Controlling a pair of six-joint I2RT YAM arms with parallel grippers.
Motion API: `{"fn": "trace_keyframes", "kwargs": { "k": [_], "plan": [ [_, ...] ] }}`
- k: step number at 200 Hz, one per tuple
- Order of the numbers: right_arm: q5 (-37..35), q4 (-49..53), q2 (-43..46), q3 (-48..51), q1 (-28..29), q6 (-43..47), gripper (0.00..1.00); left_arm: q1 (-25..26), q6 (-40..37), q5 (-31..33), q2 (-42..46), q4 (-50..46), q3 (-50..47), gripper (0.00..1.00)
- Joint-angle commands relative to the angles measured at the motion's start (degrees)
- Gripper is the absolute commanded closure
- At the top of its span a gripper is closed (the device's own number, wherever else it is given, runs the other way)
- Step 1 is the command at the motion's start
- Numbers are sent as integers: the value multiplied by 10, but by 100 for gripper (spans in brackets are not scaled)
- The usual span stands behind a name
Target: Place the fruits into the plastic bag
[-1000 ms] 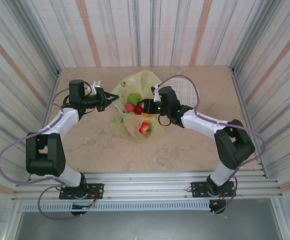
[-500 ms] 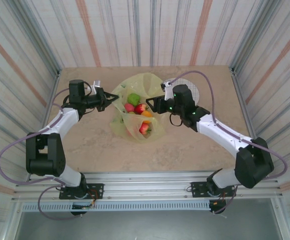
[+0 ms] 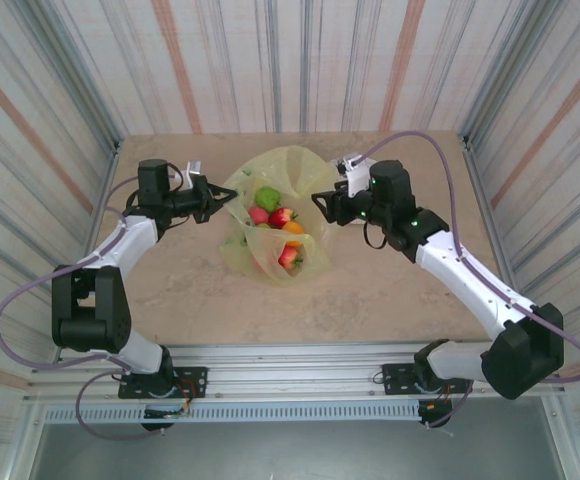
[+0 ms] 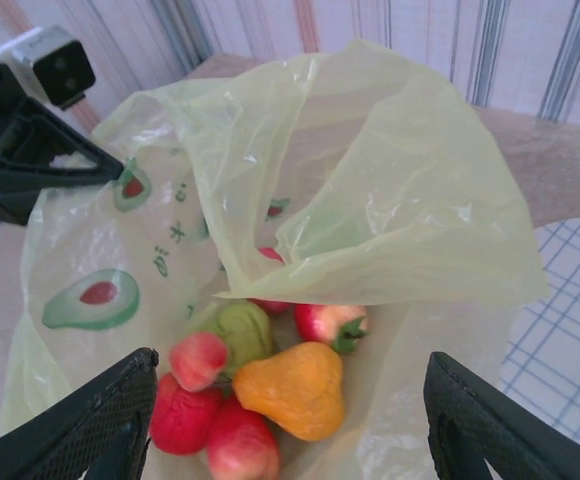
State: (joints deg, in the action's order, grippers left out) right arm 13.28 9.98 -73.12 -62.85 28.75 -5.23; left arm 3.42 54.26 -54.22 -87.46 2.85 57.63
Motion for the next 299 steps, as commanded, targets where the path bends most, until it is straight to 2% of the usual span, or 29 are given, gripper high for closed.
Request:
{"fn": "trace_keyframes", "kwargs": {
  "k": [1, 55, 82, 125, 187, 230, 277, 288, 299],
  "plan": [
    [-8, 64, -18, -57, -2, 89, 30, -3, -3, -9, -5, -1, 1, 100],
    [24, 83, -71, -120, 8, 155, 33, -2, -3, -8, -9, -1, 0, 100],
    [17, 109, -104, -146, 29, 191, 32, -3, -3, -9, -11, -1, 0, 100],
    [-38, 127, -146, -168, 66, 248, 27, -2, -3, -8, -11, -1, 0, 100],
    [-112, 143, -201, -207, 78, 300, 27, -2, -3, -8, -8, -2, 1, 100],
    [-168, 127, -226, -207, 90, 330, 32, -2, -3, -8, -7, -2, 0, 100],
    [-235, 71, -235, -186, 111, 374, 44, -3, -3, -8, -7, -2, 0, 100],
    [-253, 63, -234, -182, 117, 387, 44, -3, -3, -8, -7, -2, 0, 100],
    [-262, 60, -231, -177, 122, 396, 38, -3, -3, -8, -7, -2, 0, 100]
  ]
}}
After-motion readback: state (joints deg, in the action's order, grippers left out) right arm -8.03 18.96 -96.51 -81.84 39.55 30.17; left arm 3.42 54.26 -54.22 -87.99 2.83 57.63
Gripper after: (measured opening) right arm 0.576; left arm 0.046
